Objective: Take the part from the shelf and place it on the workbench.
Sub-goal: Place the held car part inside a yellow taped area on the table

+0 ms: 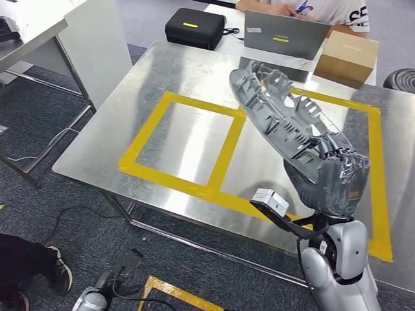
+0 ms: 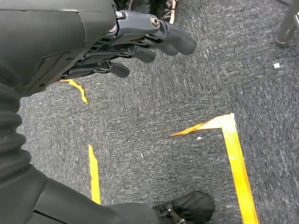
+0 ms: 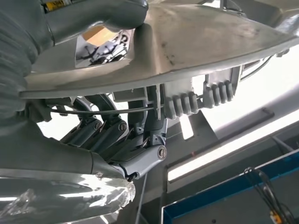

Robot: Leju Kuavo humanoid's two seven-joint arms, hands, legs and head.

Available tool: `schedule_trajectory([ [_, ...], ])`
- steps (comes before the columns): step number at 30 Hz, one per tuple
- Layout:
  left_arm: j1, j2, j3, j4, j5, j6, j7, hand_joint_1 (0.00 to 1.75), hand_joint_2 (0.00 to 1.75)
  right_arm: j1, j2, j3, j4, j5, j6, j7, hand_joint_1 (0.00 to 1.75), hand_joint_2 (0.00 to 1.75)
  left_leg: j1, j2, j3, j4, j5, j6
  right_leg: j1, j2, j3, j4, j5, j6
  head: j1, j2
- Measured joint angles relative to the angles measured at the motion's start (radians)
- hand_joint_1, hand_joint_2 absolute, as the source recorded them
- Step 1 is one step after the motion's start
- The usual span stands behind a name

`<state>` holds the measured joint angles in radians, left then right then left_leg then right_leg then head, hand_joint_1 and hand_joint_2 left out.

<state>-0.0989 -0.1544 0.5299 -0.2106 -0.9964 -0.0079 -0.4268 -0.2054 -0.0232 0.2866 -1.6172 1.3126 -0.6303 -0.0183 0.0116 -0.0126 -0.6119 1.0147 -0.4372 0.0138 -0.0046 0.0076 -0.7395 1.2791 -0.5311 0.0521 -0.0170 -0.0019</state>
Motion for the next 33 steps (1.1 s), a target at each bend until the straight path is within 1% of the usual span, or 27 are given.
schedule_trajectory([
  [1,-0.002,-0.001,0.000,0.000,0.000,0.004,0.004,0.00,0.00,-0.008,-0.001,0.003,0.011,0.042,0.004,0.017,1.75,1.75,0.000,-0.001,0.004,0.000,-0.002,-0.002,-0.001,0.000,0.032,-0.070,0.041,-0.001,0.000,0.000],
  [2,-0.005,-0.002,-0.001,0.000,0.000,0.007,0.009,0.00,0.00,-0.019,-0.003,0.007,0.023,0.090,0.009,0.038,1.75,1.75,-0.001,-0.002,0.006,0.001,-0.005,-0.006,-0.001,0.000,0.067,-0.139,0.071,-0.001,0.000,0.000],
  [3,-0.010,-0.004,-0.003,0.000,0.000,0.009,0.015,0.00,0.00,-0.031,-0.004,0.010,0.035,0.140,0.014,0.058,1.75,1.75,-0.002,-0.003,0.006,0.002,-0.006,-0.010,-0.001,0.001,0.095,-0.197,0.090,-0.002,0.000,0.000],
  [4,-0.014,-0.005,-0.004,0.000,0.001,0.011,0.021,0.00,0.00,-0.042,-0.005,0.014,0.047,0.181,0.019,0.075,1.75,1.75,-0.004,-0.003,0.004,0.003,-0.005,-0.015,0.000,0.002,0.111,-0.228,0.095,-0.004,-0.001,0.000],
  [6,-0.019,-0.008,-0.007,0.000,0.001,0.012,0.027,0.00,0.00,-0.058,-0.010,0.021,0.068,0.230,0.025,0.096,1.75,1.75,-0.004,-0.004,0.000,0.002,-0.002,-0.025,0.002,0.004,0.113,-0.238,0.091,-0.014,-0.004,0.000],
  [8,-0.023,-0.010,-0.011,0.000,0.001,0.012,0.029,0.00,0.00,-0.073,-0.020,0.029,0.089,0.247,0.034,0.126,1.75,1.75,-0.003,-0.002,-0.006,0.014,-0.012,-0.036,0.000,0.005,0.114,-0.241,0.093,-0.026,-0.006,0.000],
  [9,-0.025,-0.010,-0.014,0.000,0.002,0.012,0.029,0.00,0.00,-0.084,-0.027,0.038,0.101,0.252,0.040,0.151,1.75,1.75,-0.003,-0.001,-0.020,0.043,-0.028,-0.042,-0.003,0.005,0.115,-0.244,0.095,-0.032,-0.007,0.000],
  [10,-0.027,-0.010,-0.018,0.000,0.003,0.012,0.029,0.00,0.00,-0.096,-0.037,0.050,0.115,0.256,0.048,0.183,1.75,1.75,-0.003,0.001,-0.044,0.091,-0.053,-0.046,-0.005,0.004,0.116,-0.245,0.095,-0.037,-0.008,0.000],
  [12,-0.031,-0.011,-0.025,0.000,0.006,0.011,0.029,0.00,0.00,-0.118,-0.064,0.083,0.147,0.260,0.062,0.248,1.75,1.75,-0.003,0.001,-0.110,0.223,-0.107,-0.050,-0.005,0.003,0.116,-0.246,0.094,-0.042,-0.010,0.000],
  [13,-0.031,-0.012,-0.027,0.000,0.008,0.010,0.029,0.00,0.00,-0.129,-0.079,0.104,0.165,0.260,0.067,0.279,1.75,1.75,-0.002,0.002,-0.136,0.270,-0.118,-0.050,-0.005,0.003,0.117,-0.245,0.094,-0.043,-0.010,0.000],
  [14,-0.032,-0.012,-0.028,0.000,0.010,0.010,0.029,0.00,0.00,-0.142,-0.094,0.126,0.184,0.260,0.072,0.309,1.75,1.75,-0.002,0.002,-0.147,0.286,-0.110,-0.049,-0.005,0.004,0.118,-0.245,0.093,-0.043,-0.010,0.000],
  [15,-0.033,-0.012,-0.029,0.000,0.011,0.010,0.029,0.00,0.00,-0.154,-0.109,0.148,0.202,0.260,0.076,0.334,1.75,1.75,-0.002,0.002,-0.139,0.261,-0.083,-0.047,-0.005,0.005,0.120,-0.245,0.093,-0.042,-0.010,0.000],
  [17,-0.038,-0.012,-0.030,0.000,0.013,0.010,0.029,0.00,0.00,-0.174,-0.135,0.186,0.232,0.260,0.086,0.371,1.75,1.75,-0.003,0.002,-0.085,0.134,-0.010,-0.042,-0.004,0.006,0.124,-0.245,0.090,-0.038,-0.010,0.000],
  [18,-0.041,-0.012,-0.031,0.000,0.014,0.010,0.029,0.00,0.00,-0.184,-0.146,0.203,0.246,0.260,0.091,0.384,1.75,1.75,-0.003,0.002,-0.056,0.071,0.013,-0.038,-0.002,0.006,0.123,-0.243,0.088,-0.035,-0.010,0.000],
  [19,-0.043,-0.013,-0.031,0.000,0.016,0.009,0.029,0.00,0.00,-0.196,-0.156,0.219,0.262,0.260,0.097,0.398,1.75,1.75,-0.004,0.002,-0.038,0.028,0.024,-0.035,0.000,0.007,0.122,-0.243,0.087,-0.030,-0.009,0.000],
  [20,-0.045,-0.014,-0.031,0.000,0.018,0.009,0.029,0.00,0.00,-0.208,-0.165,0.236,0.279,0.260,0.102,0.411,1.75,1.75,-0.005,0.002,-0.030,0.007,0.024,-0.032,0.002,0.007,0.120,-0.243,0.088,-0.025,-0.009,0.000],
  [22,-0.046,-0.016,-0.032,0.000,0.023,0.009,0.029,0.00,0.00,-0.229,-0.181,0.272,0.320,0.260,0.112,0.440,1.75,1.75,-0.004,0.001,-0.029,0.001,0.023,-0.022,0.003,0.006,0.120,-0.248,0.088,-0.016,-0.009,0.000],
  [23,-0.046,-0.016,-0.032,-0.001,0.025,0.009,0.029,0.00,0.00,-0.238,-0.188,0.291,0.342,0.260,0.119,0.453,1.75,1.75,-0.002,0.001,-0.028,0.000,0.024,-0.016,0.003,0.005,0.117,-0.243,0.082,-0.011,-0.008,0.000],
  [24,-0.047,-0.016,-0.033,-0.001,0.028,0.009,0.029,0.00,0.00,-0.248,-0.194,0.311,0.366,0.260,0.126,0.466,1.75,1.75,0.000,0.001,-0.026,-0.002,0.024,-0.010,0.002,0.004,0.106,-0.220,0.067,-0.006,-0.004,0.000],
  [25,-0.047,-0.017,-0.036,-0.001,0.030,0.009,0.029,0.00,0.00,-0.257,-0.198,0.331,0.392,0.260,0.133,0.476,1.75,1.75,0.002,0.001,-0.024,-0.004,0.024,-0.006,0.002,0.003,0.085,-0.176,0.042,-0.002,-0.002,0.000],
  [27,-0.047,-0.018,-0.043,-0.001,0.033,0.009,0.029,0.00,0.00,-0.272,-0.201,0.372,0.444,0.260,0.144,0.489,1.75,1.75,0.001,0.001,-0.023,-0.003,0.022,0.000,0.001,0.002,0.019,-0.038,-0.017,0.004,0.003,0.000],
  [28,-0.047,-0.019,-0.046,-0.001,0.034,0.008,0.030,0.00,0.00,-0.276,-0.202,0.392,0.470,0.260,0.150,0.493,1.75,1.75,0.001,0.000,-0.022,-0.003,0.021,0.001,0.001,0.002,-0.009,0.018,-0.033,0.005,0.003,0.000],
  [29,-0.047,-0.019,-0.048,-0.001,0.036,0.008,0.030,0.00,0.00,-0.280,-0.202,0.411,0.496,0.260,0.156,0.496,1.75,1.75,0.001,0.000,-0.021,-0.003,0.020,0.001,0.001,0.001,-0.024,0.041,-0.031,0.006,0.003,0.000],
  [30,-0.047,-0.019,-0.049,-0.001,0.039,0.008,0.030,0.00,0.00,-0.286,-0.203,0.430,0.523,0.260,0.164,0.498,1.75,1.75,0.002,-0.001,-0.019,-0.003,0.019,0.001,0.000,0.001,-0.018,0.021,-0.008,0.006,0.003,0.000],
  [31,-0.047,-0.020,-0.050,-0.001,0.041,0.008,0.030,0.00,0.00,-0.294,-0.203,0.448,0.551,0.261,0.172,0.499,1.75,1.75,0.002,-0.002,-0.015,-0.002,0.017,-0.001,-0.001,0.001,0.007,-0.035,0.028,0.006,0.003,0.000],
  [32,-0.047,-0.020,-0.051,-0.001,0.044,0.009,0.030,0.00,0.00,-0.303,-0.202,0.465,0.578,0.261,0.181,0.499,1.75,1.75,0.003,-0.003,-0.011,-0.002,0.015,-0.004,-0.002,0.000,0.042,-0.109,0.063,0.007,0.003,0.000],
  [33,-0.048,-0.021,-0.053,-0.001,0.046,0.009,0.031,0.00,0.00,-0.313,-0.198,0.480,0.607,0.261,0.190,0.498,1.75,1.75,0.002,-0.003,-0.009,-0.001,0.012,-0.008,-0.002,0.000,0.077,-0.177,0.087,0.006,0.003,0.000],
])
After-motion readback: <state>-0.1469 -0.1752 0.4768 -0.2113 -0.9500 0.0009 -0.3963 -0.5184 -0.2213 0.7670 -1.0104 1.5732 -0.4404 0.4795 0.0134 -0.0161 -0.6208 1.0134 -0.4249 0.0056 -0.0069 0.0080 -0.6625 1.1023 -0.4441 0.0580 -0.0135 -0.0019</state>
